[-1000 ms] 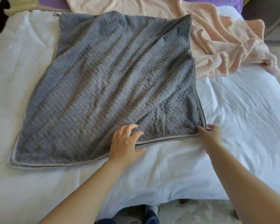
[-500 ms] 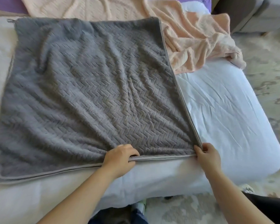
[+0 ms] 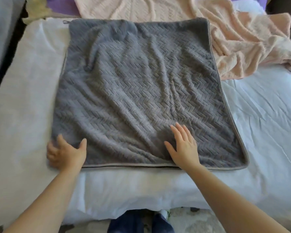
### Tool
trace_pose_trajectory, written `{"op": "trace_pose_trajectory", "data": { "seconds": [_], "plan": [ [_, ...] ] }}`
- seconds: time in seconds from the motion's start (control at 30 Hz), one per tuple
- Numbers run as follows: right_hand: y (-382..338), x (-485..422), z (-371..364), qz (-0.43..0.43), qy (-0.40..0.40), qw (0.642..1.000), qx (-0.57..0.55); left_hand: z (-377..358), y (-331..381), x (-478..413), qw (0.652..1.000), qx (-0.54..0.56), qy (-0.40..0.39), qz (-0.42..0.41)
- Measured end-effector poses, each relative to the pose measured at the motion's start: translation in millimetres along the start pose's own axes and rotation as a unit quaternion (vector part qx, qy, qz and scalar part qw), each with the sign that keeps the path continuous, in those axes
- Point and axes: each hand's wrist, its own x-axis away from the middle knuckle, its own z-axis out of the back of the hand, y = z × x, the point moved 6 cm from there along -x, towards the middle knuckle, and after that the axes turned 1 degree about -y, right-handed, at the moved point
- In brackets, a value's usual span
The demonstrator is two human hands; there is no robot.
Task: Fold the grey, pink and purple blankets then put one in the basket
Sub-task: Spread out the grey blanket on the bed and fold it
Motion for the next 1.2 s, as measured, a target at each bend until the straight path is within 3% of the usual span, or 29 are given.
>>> {"op": "trace_pose_trajectory", "data": {
  "seconds": [0.07, 0.17, 0.23, 0.37, 0.53, 0.6, 0.67, 0.77, 0.87, 1.0, 1.2],
  "plan": [
    [-18.8, -4.8, -20.9, 0.017, -0.012, 0.999, 0.025, -2.3, -30.2, -30.7, 0.993, 0.005, -0.041, 0.109],
    [-41.9, -9.0, -45.5, 0.015, -0.021, 0.998, 0.061, -10.6, -57.4, -62.6, 0.985, 0.005, -0.096, 0.144],
    [-54.9, -8.3, -56.5, 0.009, -0.022, 0.996, 0.087, -12.1, -66.7, -78.3, 0.983, 0.009, -0.133, 0.13],
    [-71.2, -0.7, -66.3, 0.01, -0.03, 0.992, 0.121, -8.9, -61.8, -91.2, 0.978, 0.085, -0.192, -0.009],
    [-79.4, 3.8, -66.5, -0.024, -0.04, 0.989, 0.144, -10.5, -55.4, -78.2, 0.908, 0.285, -0.308, -0.009],
    [-86.9, 1.3, -65.0, -0.025, -0.035, 0.988, 0.151, -6.9, -51.5, -82.8, 0.903, 0.315, -0.293, -0.018],
    [-97.6, -1.9, -65.8, -0.012, -0.026, 0.988, 0.153, 5.0, -51.2, -90.5, 0.924, 0.297, -0.23, -0.075],
    [-108.9, 0.5, -77.6, 0.006, -0.054, 0.983, 0.177, 19.0, -70.6, -100.8, 0.95, 0.193, -0.175, -0.171],
    [-109.5, 9.6, -91.7, 0.019, -0.091, 0.974, 0.207, 15.6, -93.3, -105.0, 0.956, 0.091, -0.192, -0.202],
    [-115.6, 0.0, -82.7, 0.016, -0.07, 0.983, 0.168, 5.8, -86.5, -110.8, 0.958, 0.092, -0.223, -0.154],
    [-139.0, -86.3, -63.1, 0.009, 0.005, 0.995, 0.104, -15.8, -26.3, -150.4, 0.941, 0.215, -0.256, -0.048]
  ]
}}
